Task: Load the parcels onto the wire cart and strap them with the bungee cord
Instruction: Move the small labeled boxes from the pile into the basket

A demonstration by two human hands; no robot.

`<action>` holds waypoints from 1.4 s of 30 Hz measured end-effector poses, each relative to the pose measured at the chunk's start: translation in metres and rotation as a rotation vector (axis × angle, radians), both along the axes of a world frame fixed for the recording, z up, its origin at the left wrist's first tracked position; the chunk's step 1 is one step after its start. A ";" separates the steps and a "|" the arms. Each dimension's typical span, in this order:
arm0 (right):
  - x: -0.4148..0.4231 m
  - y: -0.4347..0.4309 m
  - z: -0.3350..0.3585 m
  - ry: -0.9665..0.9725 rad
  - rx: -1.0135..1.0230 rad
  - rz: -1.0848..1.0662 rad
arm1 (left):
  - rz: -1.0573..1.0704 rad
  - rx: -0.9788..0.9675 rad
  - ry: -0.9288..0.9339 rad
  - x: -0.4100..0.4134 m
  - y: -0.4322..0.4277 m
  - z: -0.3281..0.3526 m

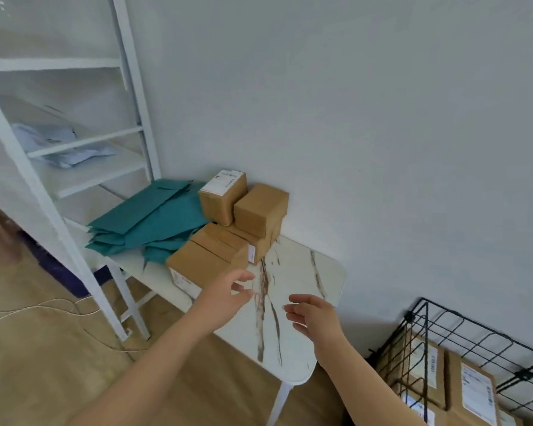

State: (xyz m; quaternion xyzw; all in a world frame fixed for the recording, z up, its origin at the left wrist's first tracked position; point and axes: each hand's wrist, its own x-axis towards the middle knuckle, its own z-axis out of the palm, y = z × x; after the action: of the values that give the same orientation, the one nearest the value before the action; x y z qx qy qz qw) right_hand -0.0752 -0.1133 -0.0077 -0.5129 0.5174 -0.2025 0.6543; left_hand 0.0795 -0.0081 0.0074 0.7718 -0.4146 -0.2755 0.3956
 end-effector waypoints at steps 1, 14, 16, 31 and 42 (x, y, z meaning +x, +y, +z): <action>0.009 0.004 0.002 -0.003 -0.008 0.024 | 0.028 0.000 0.002 0.010 0.006 -0.002; 0.118 -0.050 -0.017 0.031 -0.047 0.126 | 0.185 0.102 -0.174 0.113 0.003 -0.030; 0.134 -0.064 -0.023 0.043 -0.027 0.169 | 0.201 0.138 -0.192 0.131 -0.009 -0.032; 0.195 -0.061 -0.059 0.382 -0.512 0.627 | 0.135 0.434 -0.178 0.202 -0.026 -0.081; 0.204 -0.002 -0.056 0.762 -0.831 0.890 | 0.023 0.391 -0.169 0.220 -0.004 -0.082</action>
State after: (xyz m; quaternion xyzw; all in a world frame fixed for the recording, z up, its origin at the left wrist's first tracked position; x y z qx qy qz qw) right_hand 0.1288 -0.1155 -0.0640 -0.9170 0.3317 0.0964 0.1995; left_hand 0.2995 -0.0121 -0.0746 0.8590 -0.3759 -0.2804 0.2054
